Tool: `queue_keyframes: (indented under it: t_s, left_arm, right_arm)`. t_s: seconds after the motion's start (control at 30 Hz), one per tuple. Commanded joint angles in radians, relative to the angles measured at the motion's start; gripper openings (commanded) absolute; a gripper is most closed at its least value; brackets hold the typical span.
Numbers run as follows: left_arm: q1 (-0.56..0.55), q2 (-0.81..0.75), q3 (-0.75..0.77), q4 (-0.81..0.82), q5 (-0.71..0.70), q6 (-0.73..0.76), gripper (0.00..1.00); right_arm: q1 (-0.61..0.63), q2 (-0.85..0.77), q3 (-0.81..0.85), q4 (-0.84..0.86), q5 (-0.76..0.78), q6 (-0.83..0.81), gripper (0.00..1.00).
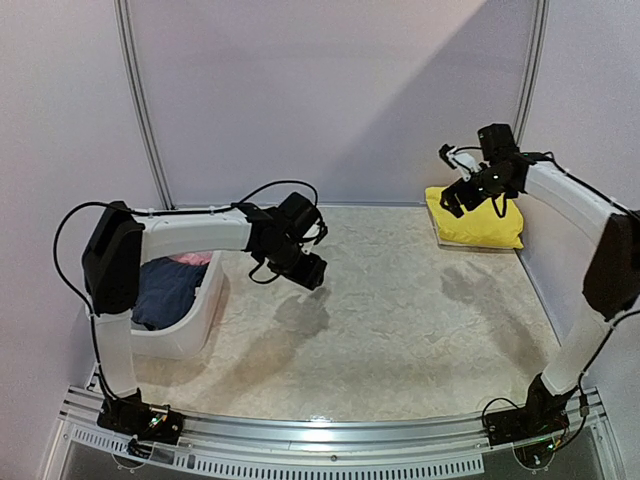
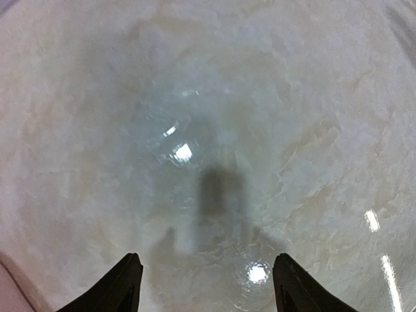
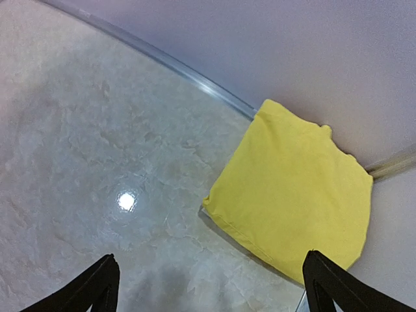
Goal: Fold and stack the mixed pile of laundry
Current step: Reset both arms
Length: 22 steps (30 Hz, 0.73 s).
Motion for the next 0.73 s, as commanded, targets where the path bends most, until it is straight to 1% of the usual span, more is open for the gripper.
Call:
queue_keyframes:
  t_s: [0.0,0.03,0.07,0.1,0.2,0.3,0.43,0.53,0.7]
  left_arm:
    - [-0.016,-0.137,-0.014,0.054,-0.121,0.041,0.74]
    - [-0.016,-0.157,-0.022,0.071,-0.129,0.047,0.88]
    - [-0.016,-0.175,-0.027,0.085,-0.133,0.048,0.98]
    - [-0.016,-0.194,-0.031,0.097,-0.133,0.051,0.99]
    - [-0.016,-0.242,-0.03,0.121,-0.146,0.041,0.99]
    - [-0.016,-0.28,-0.037,0.135,-0.128,0.045,0.99]
    - [-0.016,-0.286,-0.07,0.152,-0.167,0.13,1.0]
    - [-0.016,-0.268,-0.104,0.184,-0.195,0.157,1.0]
    - [-0.017,-0.28,-0.121,0.214,-0.122,0.143,1.0]
  right_arm:
    - [-0.054,-0.147,-0.136,0.101,-0.09,0.185,0.99]
    - [-0.055,-0.166,-0.162,0.111,-0.092,0.206,0.99]
    - [-0.055,-0.178,-0.202,0.126,-0.094,0.224,0.99]
    - [-0.055,-0.195,-0.237,0.143,-0.095,0.25,0.99]
    - [-0.054,-0.262,-0.348,0.211,-0.105,0.314,0.99]
    - [-0.055,-0.376,-0.469,0.315,-0.134,0.315,0.99]
    - [-0.06,-0.501,-0.536,0.365,-0.18,0.297,0.99]
    - [-0.06,-0.507,-0.557,0.37,-0.202,0.309,0.99]
    - [-0.063,-0.497,-0.59,0.389,-0.231,0.281,0.99]
